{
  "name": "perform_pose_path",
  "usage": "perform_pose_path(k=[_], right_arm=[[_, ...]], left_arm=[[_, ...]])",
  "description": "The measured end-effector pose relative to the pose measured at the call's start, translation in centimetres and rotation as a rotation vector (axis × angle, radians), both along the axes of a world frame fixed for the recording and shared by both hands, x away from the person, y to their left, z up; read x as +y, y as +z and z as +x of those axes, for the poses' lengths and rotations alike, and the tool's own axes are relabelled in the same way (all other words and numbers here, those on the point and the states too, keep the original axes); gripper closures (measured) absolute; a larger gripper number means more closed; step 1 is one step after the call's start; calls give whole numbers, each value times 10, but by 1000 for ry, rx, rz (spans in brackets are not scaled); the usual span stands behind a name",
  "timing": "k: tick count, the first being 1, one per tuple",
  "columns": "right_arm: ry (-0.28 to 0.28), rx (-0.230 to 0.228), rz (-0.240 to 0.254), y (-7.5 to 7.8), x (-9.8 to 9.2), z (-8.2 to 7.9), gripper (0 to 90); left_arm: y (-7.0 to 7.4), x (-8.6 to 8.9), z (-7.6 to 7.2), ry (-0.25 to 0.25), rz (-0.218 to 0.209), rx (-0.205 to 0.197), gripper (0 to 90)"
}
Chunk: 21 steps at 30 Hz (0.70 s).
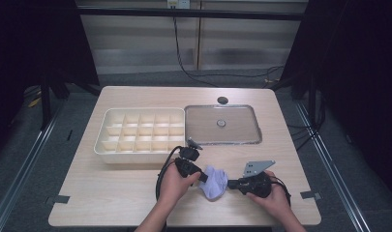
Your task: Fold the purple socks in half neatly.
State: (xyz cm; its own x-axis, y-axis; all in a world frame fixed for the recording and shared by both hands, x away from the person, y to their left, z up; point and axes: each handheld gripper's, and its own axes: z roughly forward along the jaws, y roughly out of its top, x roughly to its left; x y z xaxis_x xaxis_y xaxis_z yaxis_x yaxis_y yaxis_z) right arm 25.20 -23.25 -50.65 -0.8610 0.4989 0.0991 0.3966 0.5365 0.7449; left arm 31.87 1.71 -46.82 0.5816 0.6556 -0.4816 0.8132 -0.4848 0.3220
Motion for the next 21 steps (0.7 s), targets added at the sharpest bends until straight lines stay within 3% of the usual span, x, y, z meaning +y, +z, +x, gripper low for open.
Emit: perform_pose_path(k=[21], right_arm=[[0, -1, -4, 0, 1, 0, 874]], left_arm=[[5, -7, -2, -7, -22, 20, 833]])
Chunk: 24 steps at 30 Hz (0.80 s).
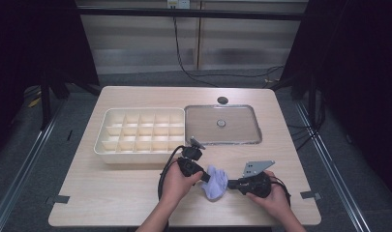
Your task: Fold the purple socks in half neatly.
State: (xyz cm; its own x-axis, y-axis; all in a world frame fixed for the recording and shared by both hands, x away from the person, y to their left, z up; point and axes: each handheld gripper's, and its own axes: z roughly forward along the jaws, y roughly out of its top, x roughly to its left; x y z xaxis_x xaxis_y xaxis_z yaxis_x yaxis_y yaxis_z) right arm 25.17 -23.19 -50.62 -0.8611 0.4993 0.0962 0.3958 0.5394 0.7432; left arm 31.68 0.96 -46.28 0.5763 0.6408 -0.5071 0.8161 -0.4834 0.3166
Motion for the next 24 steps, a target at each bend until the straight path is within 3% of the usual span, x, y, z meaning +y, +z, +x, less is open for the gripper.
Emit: perform_pose_path(k=[24], right_arm=[[10, 1, 1, 0, 3, 0, 874]], left_arm=[[9, -9, -3, -34, -1, 4, 843]])
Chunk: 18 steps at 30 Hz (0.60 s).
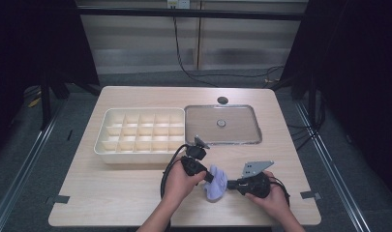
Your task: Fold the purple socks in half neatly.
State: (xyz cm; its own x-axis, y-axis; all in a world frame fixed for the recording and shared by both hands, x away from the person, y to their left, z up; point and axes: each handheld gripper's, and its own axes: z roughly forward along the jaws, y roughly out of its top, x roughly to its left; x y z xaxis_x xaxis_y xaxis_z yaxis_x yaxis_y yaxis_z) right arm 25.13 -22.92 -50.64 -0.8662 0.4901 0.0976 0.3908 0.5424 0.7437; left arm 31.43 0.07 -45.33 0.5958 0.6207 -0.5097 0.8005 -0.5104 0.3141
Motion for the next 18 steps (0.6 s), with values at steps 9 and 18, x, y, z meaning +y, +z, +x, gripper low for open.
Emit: perform_pose_path(k=[9, 18], right_arm=[[3, 0, 4, 0, 2, 0, 874], [9, 2, 4, 0, 4, -1, 874]], left_arm=[[3, -1, -1, -20, -1, 0, 846], [7, -7, -3, -34, -1, -10, 847]])
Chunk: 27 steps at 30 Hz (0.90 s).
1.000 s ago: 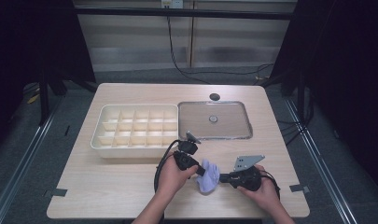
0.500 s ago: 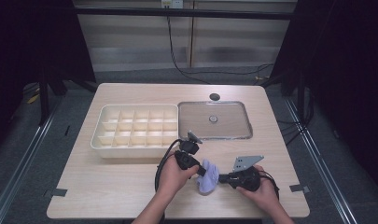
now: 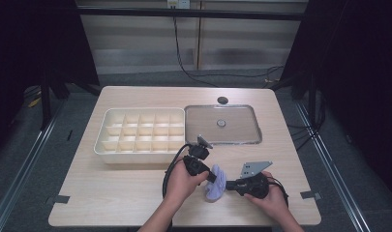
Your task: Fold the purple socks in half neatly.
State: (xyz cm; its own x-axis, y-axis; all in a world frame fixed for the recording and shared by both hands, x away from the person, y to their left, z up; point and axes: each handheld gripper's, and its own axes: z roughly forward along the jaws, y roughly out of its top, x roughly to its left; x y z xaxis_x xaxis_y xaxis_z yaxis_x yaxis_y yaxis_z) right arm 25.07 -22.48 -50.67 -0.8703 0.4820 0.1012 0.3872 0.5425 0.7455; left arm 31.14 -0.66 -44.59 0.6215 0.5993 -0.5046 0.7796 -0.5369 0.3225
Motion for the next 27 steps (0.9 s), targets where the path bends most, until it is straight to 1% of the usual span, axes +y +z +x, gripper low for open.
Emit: perform_pose_path(k=[3, 7, 13, 14, 17, 18, 19, 20, 21, 22, 24, 25, 27], right_arm=[[-2, 3, 1, 0, 0, 0, 875], [-1, 3, 1, 0, 1, 0, 876], [-1, 5, 9, 0, 4, 0, 878], [1, 4, 10, -1, 4, 0, 878], [3, 9, 12, -1, 6, 0, 878], [5, 7, 10, -1, 6, 0, 878], [6, 4, 9, -1, 6, 0, 878], [6, 6, 10, -1, 6, 0, 878], [5, 6, 10, -1, 7, 0, 878], [5, 6, 11, -1, 7, 0, 878], [6, 7, 13, -1, 7, 0, 878], [9, 6, 14, -1, 7, 0, 878], [8, 9, 14, -1, 7, 0, 878]], left_arm=[[0, -2, -1, 8, -10, 2, 847], [1, -4, -1, -3, -11, -2, 846], [1, -5, -1, -3, -13, -2, 846], [1, -5, -2, 5, -16, -2, 846], [1, -5, -2, -16, -6, 0, 846], [1, -6, -2, -5, -10, 1, 846], [0, -6, -2, -12, -11, -2, 846], [0, -7, -2, -2, -16, -1, 846], [-1, -7, -2, -19, -9, -4, 846], [-1, -9, -3, -8, -13, -1, 846], [-1, -9, -3, -23, -3, 2, 846], [-1, -10, -3, -15, -10, 0, 846], [0, -12, -4, -17, -14, -4, 846]])
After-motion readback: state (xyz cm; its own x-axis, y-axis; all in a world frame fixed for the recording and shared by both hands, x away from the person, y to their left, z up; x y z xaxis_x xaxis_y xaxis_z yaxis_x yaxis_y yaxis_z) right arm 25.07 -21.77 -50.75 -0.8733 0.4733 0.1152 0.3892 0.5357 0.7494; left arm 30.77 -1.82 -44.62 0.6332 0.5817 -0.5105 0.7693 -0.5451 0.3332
